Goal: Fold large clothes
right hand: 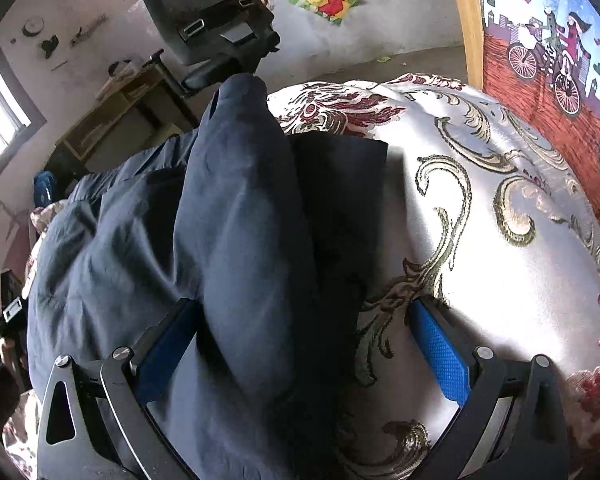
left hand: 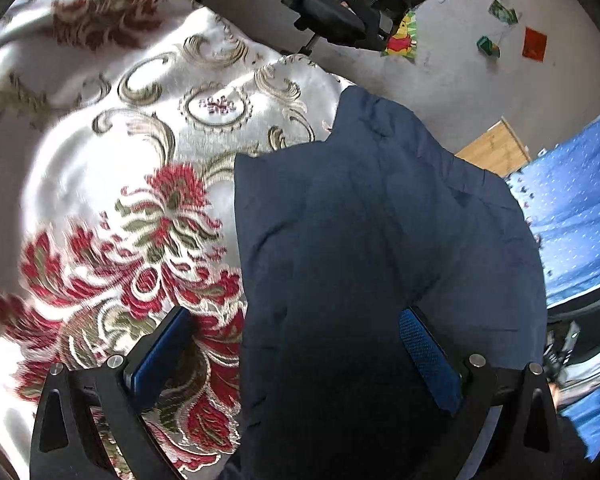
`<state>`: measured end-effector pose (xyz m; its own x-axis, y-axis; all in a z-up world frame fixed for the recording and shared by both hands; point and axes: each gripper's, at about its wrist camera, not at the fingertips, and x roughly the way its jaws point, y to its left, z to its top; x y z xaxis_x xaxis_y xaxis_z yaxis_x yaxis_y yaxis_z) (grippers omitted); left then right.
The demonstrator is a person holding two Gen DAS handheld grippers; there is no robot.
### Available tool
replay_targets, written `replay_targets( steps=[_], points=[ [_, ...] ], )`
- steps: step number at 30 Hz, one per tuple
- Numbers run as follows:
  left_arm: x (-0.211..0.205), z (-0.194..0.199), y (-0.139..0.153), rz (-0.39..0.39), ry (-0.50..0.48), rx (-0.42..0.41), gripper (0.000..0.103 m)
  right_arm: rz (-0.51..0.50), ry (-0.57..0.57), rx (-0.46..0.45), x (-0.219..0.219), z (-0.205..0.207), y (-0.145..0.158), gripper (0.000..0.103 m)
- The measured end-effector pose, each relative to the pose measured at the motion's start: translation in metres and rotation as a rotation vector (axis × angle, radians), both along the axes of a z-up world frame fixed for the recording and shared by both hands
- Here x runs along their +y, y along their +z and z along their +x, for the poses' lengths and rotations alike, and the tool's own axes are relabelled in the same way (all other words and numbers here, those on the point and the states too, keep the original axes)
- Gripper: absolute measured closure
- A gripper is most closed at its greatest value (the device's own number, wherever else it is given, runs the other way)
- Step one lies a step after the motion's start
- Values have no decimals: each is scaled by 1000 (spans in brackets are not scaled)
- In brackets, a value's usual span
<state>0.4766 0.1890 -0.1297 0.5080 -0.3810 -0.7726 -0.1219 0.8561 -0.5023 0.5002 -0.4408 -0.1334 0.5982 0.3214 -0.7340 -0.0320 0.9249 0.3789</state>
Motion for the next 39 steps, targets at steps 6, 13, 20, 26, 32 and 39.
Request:
replay_targets(
  steps=[6,13,20,26,32,39],
  points=[
    [-2,-1,-3,-14,-32,-13,0,-26,5,-58,2,-14,-4,1],
    [3,8,-14,-109,-50,29,0,-46,-1,-66,6,-11,-1,1],
    [-4,1,-7,-135,-63,-1,29,-56,1,-12,7,-5,1,1],
    [-13,-3,5,-68,-48,-18,47,-32,-32,73,6,5,6,1],
    [-25,-8,22,28,-15,-17,65,-14,-29,115,19,3,8,8],
    [-40,-15,47,145,44,-22,76,-1,-36,131,28,-7,20,54]
  ],
)
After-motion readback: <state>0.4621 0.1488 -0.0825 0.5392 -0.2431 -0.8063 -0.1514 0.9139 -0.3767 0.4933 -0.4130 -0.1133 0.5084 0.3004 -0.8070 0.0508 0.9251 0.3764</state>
